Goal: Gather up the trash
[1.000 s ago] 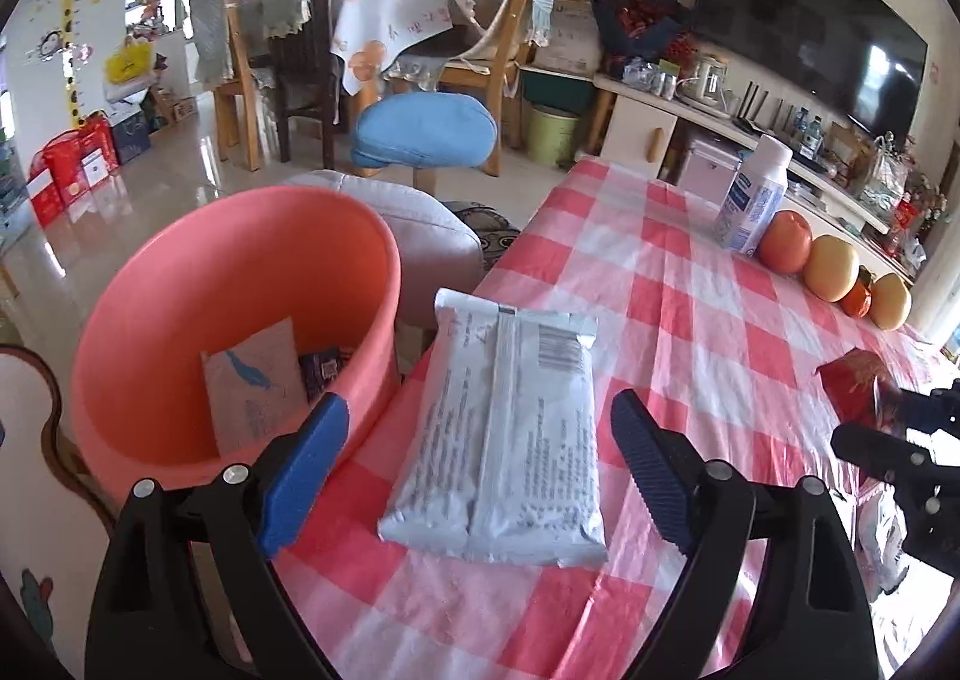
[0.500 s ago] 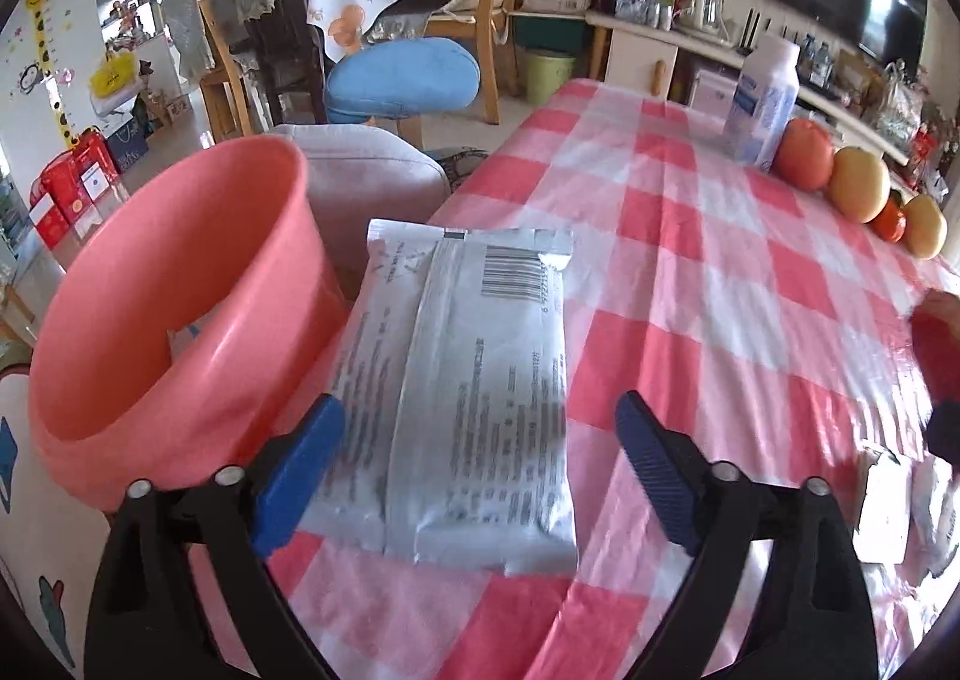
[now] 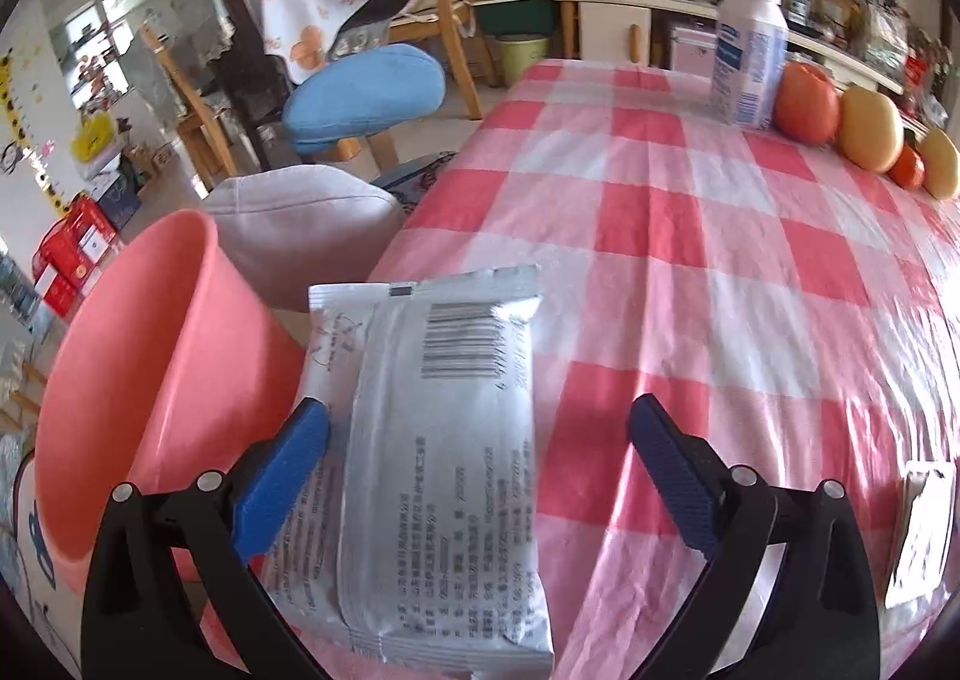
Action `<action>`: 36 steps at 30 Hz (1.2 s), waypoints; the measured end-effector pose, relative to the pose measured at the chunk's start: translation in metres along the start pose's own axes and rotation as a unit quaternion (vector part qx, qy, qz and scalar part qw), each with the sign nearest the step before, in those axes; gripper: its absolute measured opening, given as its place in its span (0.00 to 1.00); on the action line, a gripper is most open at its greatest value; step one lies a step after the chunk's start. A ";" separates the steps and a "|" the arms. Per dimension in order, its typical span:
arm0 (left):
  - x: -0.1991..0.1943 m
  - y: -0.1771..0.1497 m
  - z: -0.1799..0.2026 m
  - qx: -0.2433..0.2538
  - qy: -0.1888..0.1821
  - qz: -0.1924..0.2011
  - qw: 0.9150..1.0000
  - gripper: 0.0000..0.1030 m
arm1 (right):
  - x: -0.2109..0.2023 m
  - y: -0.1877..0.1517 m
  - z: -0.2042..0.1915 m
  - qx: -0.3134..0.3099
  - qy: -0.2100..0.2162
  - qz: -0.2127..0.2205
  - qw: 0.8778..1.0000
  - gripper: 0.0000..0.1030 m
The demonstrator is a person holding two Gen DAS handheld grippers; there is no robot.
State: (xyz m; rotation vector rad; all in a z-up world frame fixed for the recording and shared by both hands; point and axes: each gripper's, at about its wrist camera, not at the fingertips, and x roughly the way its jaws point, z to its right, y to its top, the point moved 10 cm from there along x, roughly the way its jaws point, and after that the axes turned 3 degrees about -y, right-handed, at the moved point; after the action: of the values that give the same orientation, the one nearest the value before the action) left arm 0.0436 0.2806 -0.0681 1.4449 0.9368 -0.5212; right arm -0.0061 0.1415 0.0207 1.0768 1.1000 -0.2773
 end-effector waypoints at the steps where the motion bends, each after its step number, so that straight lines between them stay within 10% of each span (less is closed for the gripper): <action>1: 0.000 0.000 0.000 0.000 0.001 -0.001 1.000 0.96 | 0.001 -0.001 0.000 -0.001 0.000 -0.001 1.000 0.42; 19: 0.004 -0.006 -0.032 -0.077 0.038 -0.025 0.996 0.97 | 0.015 -0.008 -0.012 -0.021 -0.002 -0.023 0.999 0.43; 28: 0.009 -0.014 -0.032 -0.142 0.001 -0.060 0.988 0.96 | 0.018 -0.008 -0.007 -0.018 -0.011 -0.026 0.999 0.43; 36: 0.008 -0.012 -0.007 -0.101 -0.031 -0.056 0.993 0.96 | 0.018 -0.006 -0.006 -0.013 -0.011 -0.022 1.000 0.43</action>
State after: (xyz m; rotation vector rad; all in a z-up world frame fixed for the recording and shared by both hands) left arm 0.0368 0.2882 -0.0804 1.1923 0.9963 -0.5345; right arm -0.0052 0.1490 0.0026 1.0238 1.1058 -0.3088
